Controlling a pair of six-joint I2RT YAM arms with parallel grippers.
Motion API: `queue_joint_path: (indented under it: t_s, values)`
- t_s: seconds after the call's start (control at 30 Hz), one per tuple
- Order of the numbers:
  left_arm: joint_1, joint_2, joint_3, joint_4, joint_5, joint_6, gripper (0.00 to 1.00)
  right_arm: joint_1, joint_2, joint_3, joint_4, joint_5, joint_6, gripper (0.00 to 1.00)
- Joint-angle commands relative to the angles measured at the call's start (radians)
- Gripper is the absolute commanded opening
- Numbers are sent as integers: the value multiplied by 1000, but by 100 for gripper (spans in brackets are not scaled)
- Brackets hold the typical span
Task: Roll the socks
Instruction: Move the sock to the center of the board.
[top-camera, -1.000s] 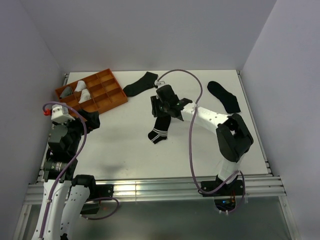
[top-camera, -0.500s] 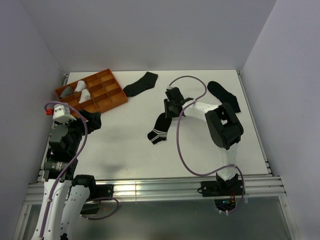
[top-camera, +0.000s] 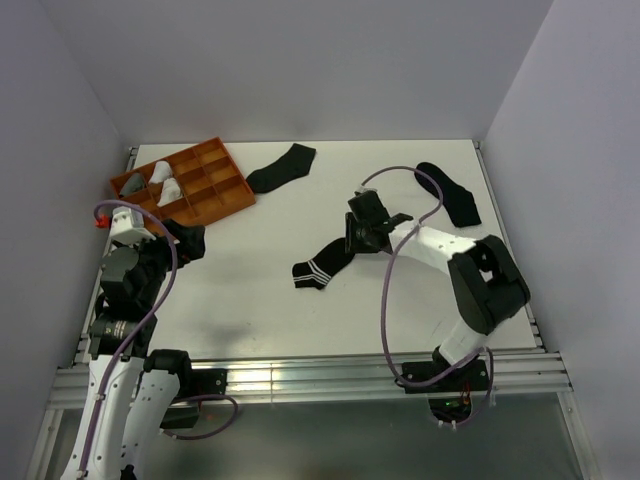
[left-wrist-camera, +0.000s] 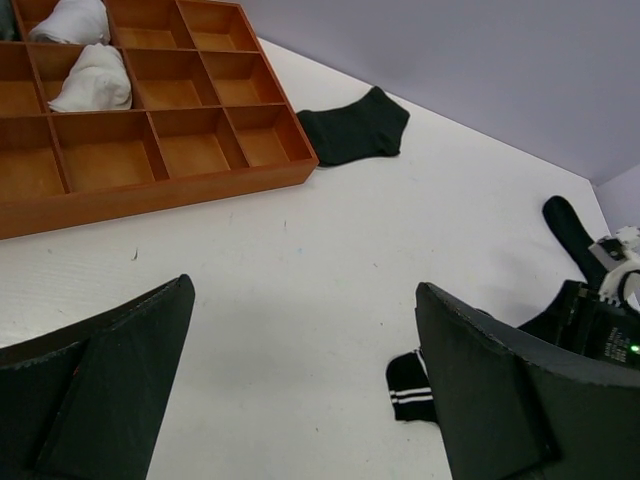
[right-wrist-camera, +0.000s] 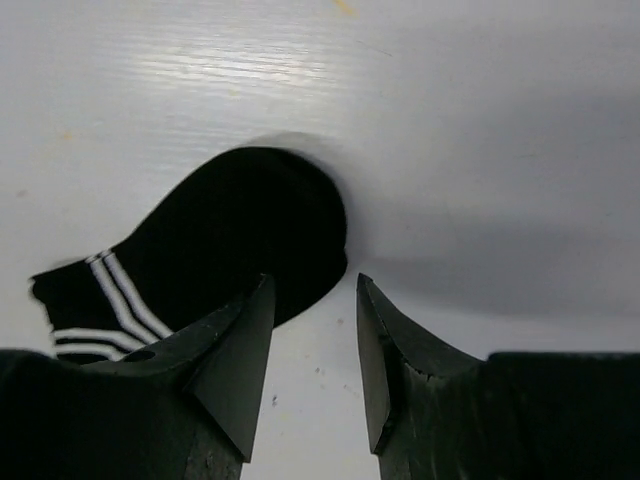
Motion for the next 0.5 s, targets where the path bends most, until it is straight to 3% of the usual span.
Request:
queue_joint_path:
  t_s: [0.0, 0.13, 0.27, 0.47]
  values:
    - [6, 5, 2, 43, 19, 12, 98, 47, -135, -14, 22, 39, -54, 47]
    - [6, 9, 2, 42, 17, 11, 99, 153, -235, -78, 119, -5, -185, 57]
    - [9, 12, 2, 42, 19, 12, 99, 262, -221, -86, 139, -6, -293, 64]
    - [10, 13, 2, 37, 20, 12, 99, 371, -151, -89, 205, -7, -374, 65]
